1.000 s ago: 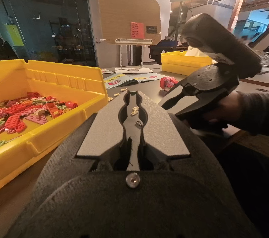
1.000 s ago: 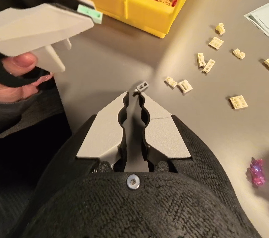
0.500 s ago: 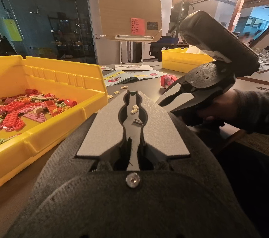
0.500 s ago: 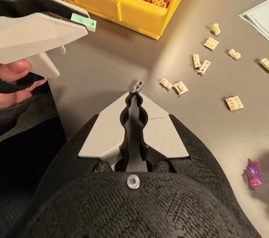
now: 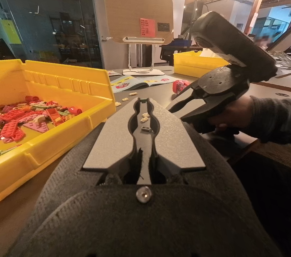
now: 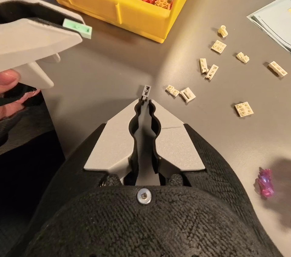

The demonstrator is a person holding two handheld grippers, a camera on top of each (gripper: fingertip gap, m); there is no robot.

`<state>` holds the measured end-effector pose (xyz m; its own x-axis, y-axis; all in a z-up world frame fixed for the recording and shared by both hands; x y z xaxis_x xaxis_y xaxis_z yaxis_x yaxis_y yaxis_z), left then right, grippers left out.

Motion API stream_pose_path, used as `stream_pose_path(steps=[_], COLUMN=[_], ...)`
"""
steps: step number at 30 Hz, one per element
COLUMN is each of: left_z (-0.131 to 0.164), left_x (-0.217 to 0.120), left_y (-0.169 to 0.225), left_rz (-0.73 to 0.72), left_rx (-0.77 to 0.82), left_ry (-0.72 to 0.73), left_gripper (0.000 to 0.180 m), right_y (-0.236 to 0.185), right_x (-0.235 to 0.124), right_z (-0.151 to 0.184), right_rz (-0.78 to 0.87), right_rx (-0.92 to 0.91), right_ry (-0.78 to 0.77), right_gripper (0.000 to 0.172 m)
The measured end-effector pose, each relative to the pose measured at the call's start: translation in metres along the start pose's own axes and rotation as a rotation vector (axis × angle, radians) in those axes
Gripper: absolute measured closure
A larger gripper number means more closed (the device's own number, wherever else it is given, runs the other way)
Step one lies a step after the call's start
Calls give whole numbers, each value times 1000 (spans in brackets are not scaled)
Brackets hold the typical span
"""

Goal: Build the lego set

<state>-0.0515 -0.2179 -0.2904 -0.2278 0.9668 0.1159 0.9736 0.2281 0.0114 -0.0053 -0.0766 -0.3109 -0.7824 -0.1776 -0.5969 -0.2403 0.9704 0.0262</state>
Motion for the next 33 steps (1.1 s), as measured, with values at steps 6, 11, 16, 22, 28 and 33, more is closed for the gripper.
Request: stream_pose_path(steps=[6, 11, 16, 22, 28, 33], left_z=[0, 0, 0, 0, -1, -4], left_x=[0, 0, 0, -1, -1, 1], left_y=[0, 0, 0, 0, 1, 4], left_rz=[3, 4, 6, 12, 36, 33], left_rx=[1, 1, 1, 7, 17, 83], left_ry=[-1, -2, -2, -2, -4, -34], left_gripper=[173, 173, 173, 173, 173, 173], right_y=[-1, -1, -1, -1, 5, 25], right_x=[0, 2, 3, 3, -9, -27], right_z=[0, -2, -2, -2, -4, 0], right_rz=[-7, -8, 8, -4, -46, -68], right_rx=[-8, -13, -17, -15, 19, 70], right_ry=[2, 1, -1, -1, 116, 232], right_gripper=[162, 163, 170, 170, 171, 171])
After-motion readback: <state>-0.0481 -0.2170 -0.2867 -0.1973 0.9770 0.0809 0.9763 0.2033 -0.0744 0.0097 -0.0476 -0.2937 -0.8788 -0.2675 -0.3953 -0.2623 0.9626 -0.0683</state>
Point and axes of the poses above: each gripper's, where its closed fingertips meet, x out along the fingers, z out of its underside, y = z × x across the jaws, the point moved 9 cm from there along -x, back along the fingers, and after that the axes turned 2 degrees about y, right-handed, at the moved point
